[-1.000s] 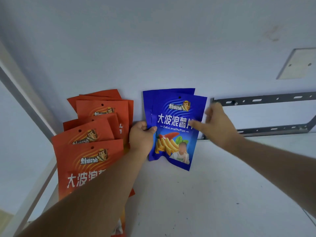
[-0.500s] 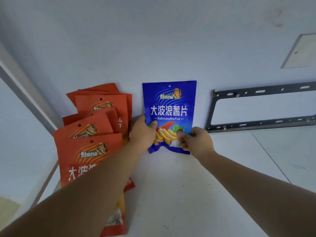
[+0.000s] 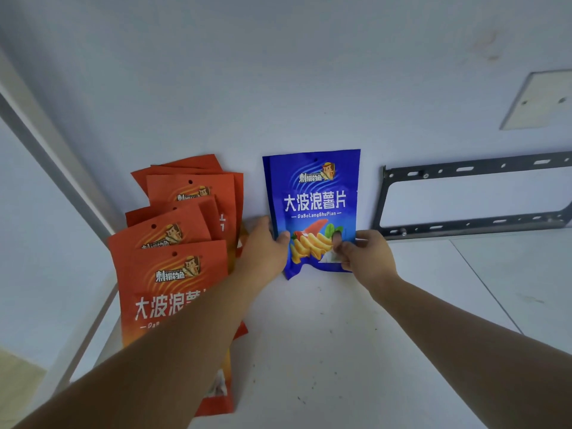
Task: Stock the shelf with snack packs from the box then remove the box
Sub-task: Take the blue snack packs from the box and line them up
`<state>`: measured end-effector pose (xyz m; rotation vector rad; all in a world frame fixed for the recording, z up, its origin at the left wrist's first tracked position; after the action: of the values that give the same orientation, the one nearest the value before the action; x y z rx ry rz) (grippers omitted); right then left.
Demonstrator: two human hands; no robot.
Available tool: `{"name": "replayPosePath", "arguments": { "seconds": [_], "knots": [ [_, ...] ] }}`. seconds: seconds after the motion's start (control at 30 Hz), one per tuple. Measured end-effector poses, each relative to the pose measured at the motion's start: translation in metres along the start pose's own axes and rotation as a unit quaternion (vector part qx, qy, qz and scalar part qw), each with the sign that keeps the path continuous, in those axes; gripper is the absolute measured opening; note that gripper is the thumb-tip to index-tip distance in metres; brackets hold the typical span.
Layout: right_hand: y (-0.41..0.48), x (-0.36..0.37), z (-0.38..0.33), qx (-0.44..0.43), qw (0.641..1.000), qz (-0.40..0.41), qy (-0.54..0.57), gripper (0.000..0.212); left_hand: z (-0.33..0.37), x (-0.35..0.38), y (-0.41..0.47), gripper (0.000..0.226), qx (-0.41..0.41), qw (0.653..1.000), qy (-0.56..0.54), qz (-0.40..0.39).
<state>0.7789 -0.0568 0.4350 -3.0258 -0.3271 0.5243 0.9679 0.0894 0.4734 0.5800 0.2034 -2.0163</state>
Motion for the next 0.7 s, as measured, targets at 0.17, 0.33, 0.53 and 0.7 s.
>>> {"name": "replayPosePath", "arguments": {
  "seconds": [0.17,0.33,0.53,0.7],
  "knots": [
    [-0.005,-0.019,0.003,0.014,0.999,0.038,0.002,0.044,0.016,-0.014,-0.016,0.032,0.035,0.999,0.011,0.022],
    [-0.009,-0.042,-0.005,-0.053,0.996,0.054,-0.040,0.028,0.034,-0.027,-0.034,0.045,0.134,0.987,0.068,0.056],
    [-0.038,-0.069,-0.003,-0.063,0.997,0.028,-0.034,0.029,0.050,0.000,-0.059,0.021,0.176,0.977,0.051,-0.107],
    [-0.082,-0.122,0.006,-0.072,0.995,0.024,-0.063,0.027,0.077,0.022,-0.101,0.017,0.192,0.962,0.016,-0.192]
  ]
}}
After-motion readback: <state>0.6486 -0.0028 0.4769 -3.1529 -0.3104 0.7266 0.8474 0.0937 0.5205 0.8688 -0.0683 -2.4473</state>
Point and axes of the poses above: each hand's wrist, its own y-axis towards the middle knuckle, its own x-axis out of the palm, z = x × y, the point moved 9 cm from there along y, towards the middle knuckle, and after that the axes turned 13 degrees about z, right-handed, at the moved point
